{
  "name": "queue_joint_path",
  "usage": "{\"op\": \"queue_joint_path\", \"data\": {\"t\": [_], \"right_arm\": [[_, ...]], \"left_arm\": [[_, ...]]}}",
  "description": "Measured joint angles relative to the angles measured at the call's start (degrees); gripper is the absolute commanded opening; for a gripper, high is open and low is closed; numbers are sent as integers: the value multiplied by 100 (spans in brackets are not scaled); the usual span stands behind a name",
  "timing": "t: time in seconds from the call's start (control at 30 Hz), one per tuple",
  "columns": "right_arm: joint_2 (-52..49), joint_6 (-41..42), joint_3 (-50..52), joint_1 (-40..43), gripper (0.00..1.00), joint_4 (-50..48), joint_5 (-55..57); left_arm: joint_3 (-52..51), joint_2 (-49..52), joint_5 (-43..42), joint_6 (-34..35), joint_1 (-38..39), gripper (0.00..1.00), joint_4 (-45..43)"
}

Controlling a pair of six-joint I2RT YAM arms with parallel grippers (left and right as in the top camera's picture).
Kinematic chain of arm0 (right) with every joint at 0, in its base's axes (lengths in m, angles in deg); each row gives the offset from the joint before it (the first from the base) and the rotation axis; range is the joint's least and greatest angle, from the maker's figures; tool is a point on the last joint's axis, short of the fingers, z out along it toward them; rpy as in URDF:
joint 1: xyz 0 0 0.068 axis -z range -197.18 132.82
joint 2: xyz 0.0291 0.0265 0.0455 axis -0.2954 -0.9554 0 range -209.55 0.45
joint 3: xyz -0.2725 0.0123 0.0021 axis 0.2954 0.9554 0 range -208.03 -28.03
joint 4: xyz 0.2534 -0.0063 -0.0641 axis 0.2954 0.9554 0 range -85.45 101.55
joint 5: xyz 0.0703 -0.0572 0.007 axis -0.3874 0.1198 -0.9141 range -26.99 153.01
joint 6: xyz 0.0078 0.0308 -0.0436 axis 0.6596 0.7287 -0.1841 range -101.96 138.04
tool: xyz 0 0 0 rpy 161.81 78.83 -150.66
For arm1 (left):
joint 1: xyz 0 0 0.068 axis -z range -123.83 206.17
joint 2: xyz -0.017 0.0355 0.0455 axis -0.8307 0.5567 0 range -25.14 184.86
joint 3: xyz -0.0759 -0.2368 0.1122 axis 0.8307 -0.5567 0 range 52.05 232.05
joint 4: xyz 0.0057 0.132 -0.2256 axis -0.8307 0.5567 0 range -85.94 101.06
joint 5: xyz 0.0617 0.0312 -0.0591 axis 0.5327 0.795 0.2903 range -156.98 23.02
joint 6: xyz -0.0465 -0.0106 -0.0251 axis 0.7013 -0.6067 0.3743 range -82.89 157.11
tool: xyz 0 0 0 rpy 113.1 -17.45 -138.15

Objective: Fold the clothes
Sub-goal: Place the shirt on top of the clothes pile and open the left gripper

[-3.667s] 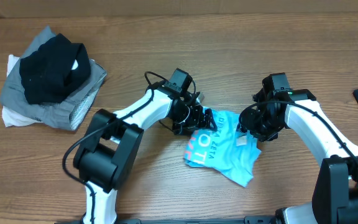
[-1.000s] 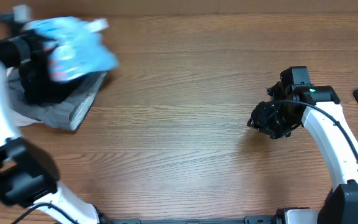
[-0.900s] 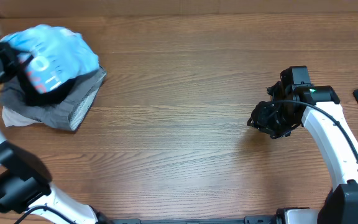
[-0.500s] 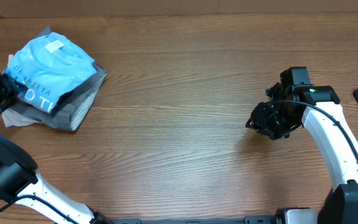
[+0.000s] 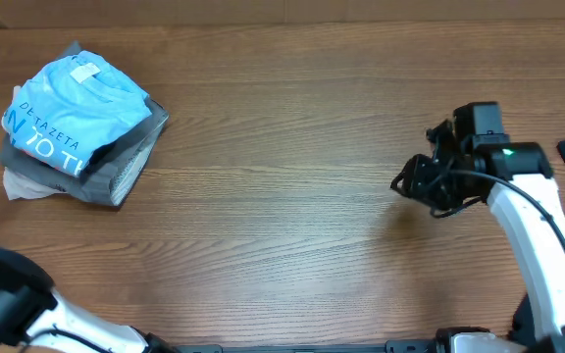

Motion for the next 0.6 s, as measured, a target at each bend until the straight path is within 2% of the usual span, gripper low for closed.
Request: {"op": "queue_joint_path", "data": {"t": [0.13, 0.2, 0.23, 0.3, 0.37, 0.43, 0.6], "right_arm": [[380, -160, -601, -11, 50, -7, -13], [566, -232, -1010, -13, 57, -17, -44], [675, -245, -1255, -13, 62, -26, -74], [820, -278, -1620, -22, 77, -22, -140], [962, -313, -2006, -37, 88, -31, -184], [1132, -317, -2326, -39, 100, -48, -234], [1593, -352, -2511, -37, 100, 4, -280]], "left_arm": [[120, -1010, -542, -433, 398, 74, 243], [142, -1534, -586, -645, 787, 77, 422], [149, -1797, -518, -721, 1029, 83, 511], [160, -2352, -144, -758, 1624, 88, 734], [181, -2815, 354, -691, 2190, 100, 981], [210, -3235, 929, -533, 2682, 100, 1292], [103, -3917, 1989, -122, 3558, 100, 1587]]}}
